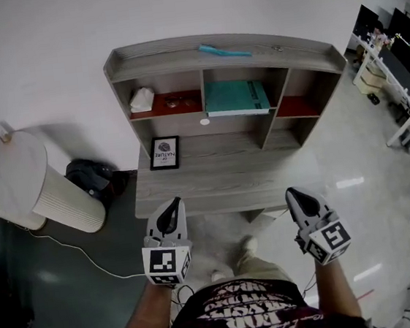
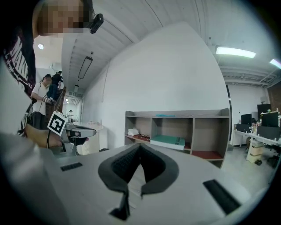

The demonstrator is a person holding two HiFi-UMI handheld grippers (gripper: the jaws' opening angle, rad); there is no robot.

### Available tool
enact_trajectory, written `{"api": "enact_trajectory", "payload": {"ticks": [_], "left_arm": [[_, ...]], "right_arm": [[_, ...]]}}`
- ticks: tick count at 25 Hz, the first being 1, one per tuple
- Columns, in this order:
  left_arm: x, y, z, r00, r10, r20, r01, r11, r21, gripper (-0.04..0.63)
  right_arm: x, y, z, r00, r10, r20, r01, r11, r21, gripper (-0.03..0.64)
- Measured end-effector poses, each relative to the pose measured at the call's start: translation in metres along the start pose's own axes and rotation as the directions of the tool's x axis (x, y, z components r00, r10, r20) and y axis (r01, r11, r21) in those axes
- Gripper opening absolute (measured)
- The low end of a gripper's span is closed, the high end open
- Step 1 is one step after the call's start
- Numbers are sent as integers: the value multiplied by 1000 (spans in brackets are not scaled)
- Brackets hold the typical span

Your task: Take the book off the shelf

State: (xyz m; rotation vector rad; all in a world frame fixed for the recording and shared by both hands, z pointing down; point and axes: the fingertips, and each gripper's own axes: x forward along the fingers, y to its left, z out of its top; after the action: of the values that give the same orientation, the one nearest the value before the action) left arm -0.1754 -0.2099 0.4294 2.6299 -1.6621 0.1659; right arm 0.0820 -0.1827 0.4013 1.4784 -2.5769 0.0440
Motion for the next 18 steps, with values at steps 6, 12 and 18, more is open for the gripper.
{"api": "enact_trajectory", "payload": {"ticks": [6,12,18], "left_arm": [[7,14,-9,999,37,-11,-37,999,-15,6],[30,30,-11,998,63,-26,-64,998,-16,6],[71,43,-12,997,69,-44,-69,997,-18,6]], "right_arm": [[21,-3,-6,999,44,-3,-43,999,28,5],[53,-25,-12,998,60,-27,-59,997,45,5],[95,-45,-11,995,104,-10,-103,990,92,5]]}}
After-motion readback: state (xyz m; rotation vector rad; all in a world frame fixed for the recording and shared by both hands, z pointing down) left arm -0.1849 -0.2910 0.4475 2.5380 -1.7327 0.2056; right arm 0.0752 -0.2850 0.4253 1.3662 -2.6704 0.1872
